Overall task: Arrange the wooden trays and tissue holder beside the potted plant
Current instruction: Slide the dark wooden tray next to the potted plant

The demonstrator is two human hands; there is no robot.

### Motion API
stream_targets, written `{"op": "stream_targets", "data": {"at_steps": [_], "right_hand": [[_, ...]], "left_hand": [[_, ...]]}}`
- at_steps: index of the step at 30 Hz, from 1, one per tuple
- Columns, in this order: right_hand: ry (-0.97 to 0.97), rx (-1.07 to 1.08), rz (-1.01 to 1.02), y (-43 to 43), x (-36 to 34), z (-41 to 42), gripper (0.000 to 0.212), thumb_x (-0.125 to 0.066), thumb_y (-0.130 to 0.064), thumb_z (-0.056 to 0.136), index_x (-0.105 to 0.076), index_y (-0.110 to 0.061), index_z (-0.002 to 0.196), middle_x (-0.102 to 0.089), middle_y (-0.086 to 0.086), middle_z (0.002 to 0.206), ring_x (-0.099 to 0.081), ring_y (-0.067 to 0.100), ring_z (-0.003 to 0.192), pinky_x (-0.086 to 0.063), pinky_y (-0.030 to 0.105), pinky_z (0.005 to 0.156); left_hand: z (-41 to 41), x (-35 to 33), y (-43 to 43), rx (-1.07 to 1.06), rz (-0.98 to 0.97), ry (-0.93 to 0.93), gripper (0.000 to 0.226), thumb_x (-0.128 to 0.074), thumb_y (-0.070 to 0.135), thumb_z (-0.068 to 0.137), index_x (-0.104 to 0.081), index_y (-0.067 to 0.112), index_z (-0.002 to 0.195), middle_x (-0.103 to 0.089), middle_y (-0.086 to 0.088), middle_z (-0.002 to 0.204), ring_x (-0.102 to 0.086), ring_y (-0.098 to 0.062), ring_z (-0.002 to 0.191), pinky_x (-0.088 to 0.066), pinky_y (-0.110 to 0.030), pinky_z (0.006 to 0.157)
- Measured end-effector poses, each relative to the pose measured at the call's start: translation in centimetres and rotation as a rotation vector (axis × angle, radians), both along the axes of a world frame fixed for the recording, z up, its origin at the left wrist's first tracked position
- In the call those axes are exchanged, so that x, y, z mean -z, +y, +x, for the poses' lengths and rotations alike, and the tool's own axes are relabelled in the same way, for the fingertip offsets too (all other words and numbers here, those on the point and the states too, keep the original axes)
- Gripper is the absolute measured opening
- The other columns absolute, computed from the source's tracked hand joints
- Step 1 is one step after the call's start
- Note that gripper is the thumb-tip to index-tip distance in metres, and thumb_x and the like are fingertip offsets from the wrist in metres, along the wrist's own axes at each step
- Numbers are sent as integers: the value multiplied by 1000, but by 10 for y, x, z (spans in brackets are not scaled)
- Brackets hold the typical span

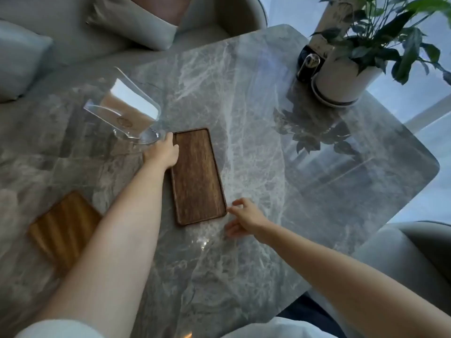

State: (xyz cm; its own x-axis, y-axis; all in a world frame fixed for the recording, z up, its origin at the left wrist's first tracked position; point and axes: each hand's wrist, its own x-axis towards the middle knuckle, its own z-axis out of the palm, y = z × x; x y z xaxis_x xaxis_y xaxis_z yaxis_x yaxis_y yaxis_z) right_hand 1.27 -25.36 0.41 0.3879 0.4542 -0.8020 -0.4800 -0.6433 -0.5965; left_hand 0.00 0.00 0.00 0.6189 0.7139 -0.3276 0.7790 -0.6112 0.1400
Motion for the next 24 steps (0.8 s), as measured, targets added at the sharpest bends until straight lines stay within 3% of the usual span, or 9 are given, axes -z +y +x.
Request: {"op": "stream_targets", "data": {"at_steps": [6, 13, 16, 19, 24], "right_hand": [[26, 74, 11, 4, 4, 0, 17, -46, -21, 93, -39, -13, 106, -60, 13, 69, -60, 14, 43, -53, 25, 43], [35, 128, 21, 18, 9, -2, 13, -44, -10, 94, -39, -9, 106, -57, 14, 64, -56, 10, 32, -52, 25, 38], [42, 123, 7, 20, 7, -2, 3, -42, -7, 94, -40, -9, 94, -57, 14, 62, -56, 10, 31, -52, 25, 37], [55, 128, -19, 20, 4, 2, 17, -41, -5, 94, -41, -10, 78, -56, 16, 59, -56, 12, 30, -52, 24, 35], [90, 176, -31, 5, -3, 9, 20, -39, -4, 95, -40, -7, 75, -52, 16, 57, -52, 11, 25, -48, 23, 31]], "left_hand": [[20, 13, 13, 24, -12, 55, 44, -31, 33, 96, -33, 11, 134, -41, -25, 140, -44, -42, 125, -37, -49, 99], [24, 17, 12, -12, -8, 39, 43, -30, 33, 97, -34, 8, 132, -46, -25, 136, -46, -43, 123, -40, -49, 96], [22, 16, 11, -58, -15, 39, 43, -31, 33, 96, -35, 8, 131, -49, -26, 134, -47, -42, 121, -41, -47, 94], [22, 14, 7, -90, -28, 52, 43, -32, 34, 96, -35, 9, 131, -47, -26, 134, -47, -43, 122, -40, -47, 96], [31, 10, -4, -55, -49, 93, 47, -33, 36, 96, -32, 9, 135, -30, -26, 147, -40, -43, 128, -37, -48, 102]]}}
